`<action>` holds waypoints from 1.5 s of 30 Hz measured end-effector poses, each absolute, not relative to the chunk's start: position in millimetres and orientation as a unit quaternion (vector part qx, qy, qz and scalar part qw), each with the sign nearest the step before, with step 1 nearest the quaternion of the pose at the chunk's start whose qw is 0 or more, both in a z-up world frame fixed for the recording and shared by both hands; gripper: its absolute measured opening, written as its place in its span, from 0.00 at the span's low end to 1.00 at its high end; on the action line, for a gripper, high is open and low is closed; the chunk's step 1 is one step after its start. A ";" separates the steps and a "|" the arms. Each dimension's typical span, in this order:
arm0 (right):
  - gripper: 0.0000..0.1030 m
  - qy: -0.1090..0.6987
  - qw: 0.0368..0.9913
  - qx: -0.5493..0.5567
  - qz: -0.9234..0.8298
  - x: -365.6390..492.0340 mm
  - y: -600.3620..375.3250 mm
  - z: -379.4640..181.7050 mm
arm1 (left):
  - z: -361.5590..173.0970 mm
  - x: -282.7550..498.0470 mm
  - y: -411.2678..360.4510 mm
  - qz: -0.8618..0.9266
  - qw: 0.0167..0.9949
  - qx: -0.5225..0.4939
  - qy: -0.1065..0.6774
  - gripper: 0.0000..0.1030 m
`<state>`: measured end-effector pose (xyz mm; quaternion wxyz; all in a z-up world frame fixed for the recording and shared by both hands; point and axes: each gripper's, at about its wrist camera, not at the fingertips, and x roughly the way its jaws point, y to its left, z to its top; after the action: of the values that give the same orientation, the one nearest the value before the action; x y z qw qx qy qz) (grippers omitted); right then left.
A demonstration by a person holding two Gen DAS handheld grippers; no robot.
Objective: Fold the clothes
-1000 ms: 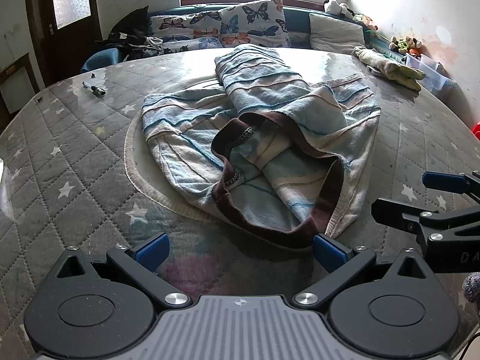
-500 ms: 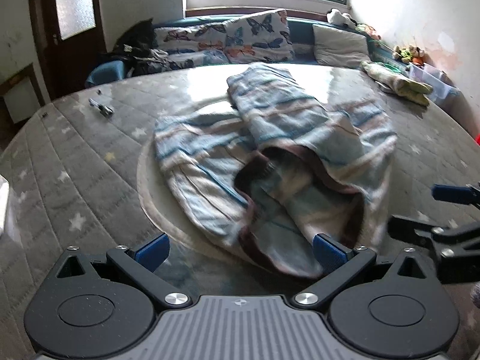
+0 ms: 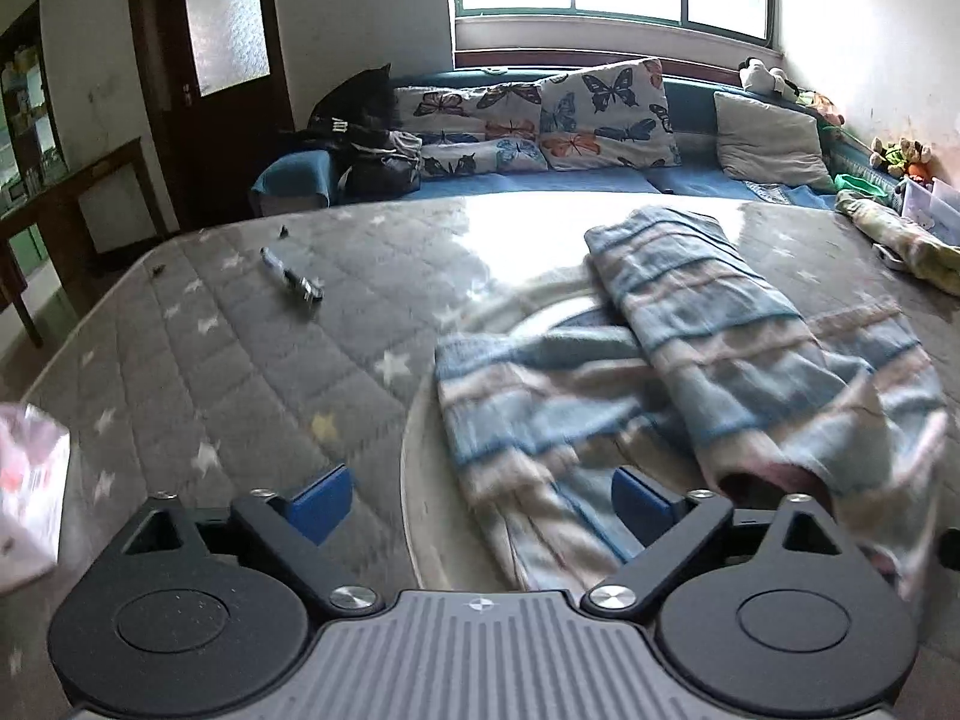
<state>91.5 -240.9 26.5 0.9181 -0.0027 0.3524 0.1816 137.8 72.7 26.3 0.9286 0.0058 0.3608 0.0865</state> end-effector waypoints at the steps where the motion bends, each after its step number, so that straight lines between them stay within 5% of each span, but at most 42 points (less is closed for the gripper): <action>1: 0.91 0.352 0.919 -0.003 0.179 94.6 -242.2 27.0 | 25.2 143.8 74.1 0.087 0.928 0.010 0.361 0.85; 15: 0.65 0.363 0.917 0.059 0.152 175.4 -275.2 28.0 | -3.1 217.2 96.5 0.072 0.917 0.004 0.393 0.76; 17: 0.61 0.368 0.915 0.065 0.152 188.9 -276.3 25.5 | -2.2 217.0 93.3 0.062 0.919 0.006 0.389 0.67; 21: 0.48 0.379 0.911 0.059 0.152 206.0 -270.3 17.3 | -0.4 215.9 87.4 0.033 0.923 0.002 0.384 0.31; 25: 0.23 0.389 0.906 0.063 0.155 216.1 -264.1 7.1 | 0.4 212.9 83.1 0.017 0.926 -0.005 0.378 0.06; 27: 0.05 0.387 0.907 0.061 0.153 213.8 -263.2 7.1 | 2.1 207.8 84.7 0.026 0.927 -0.013 0.374 0.05; 45: 0.02 0.347 0.932 0.023 0.106 146.3 -307.4 30.0 | 34.3 84.7 126.2 0.166 0.927 -0.073 0.327 0.04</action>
<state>146.3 -307.4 30.0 0.9318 0.0234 0.3466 0.1055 84.7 126.2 34.3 0.9275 -0.0726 0.3272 0.1656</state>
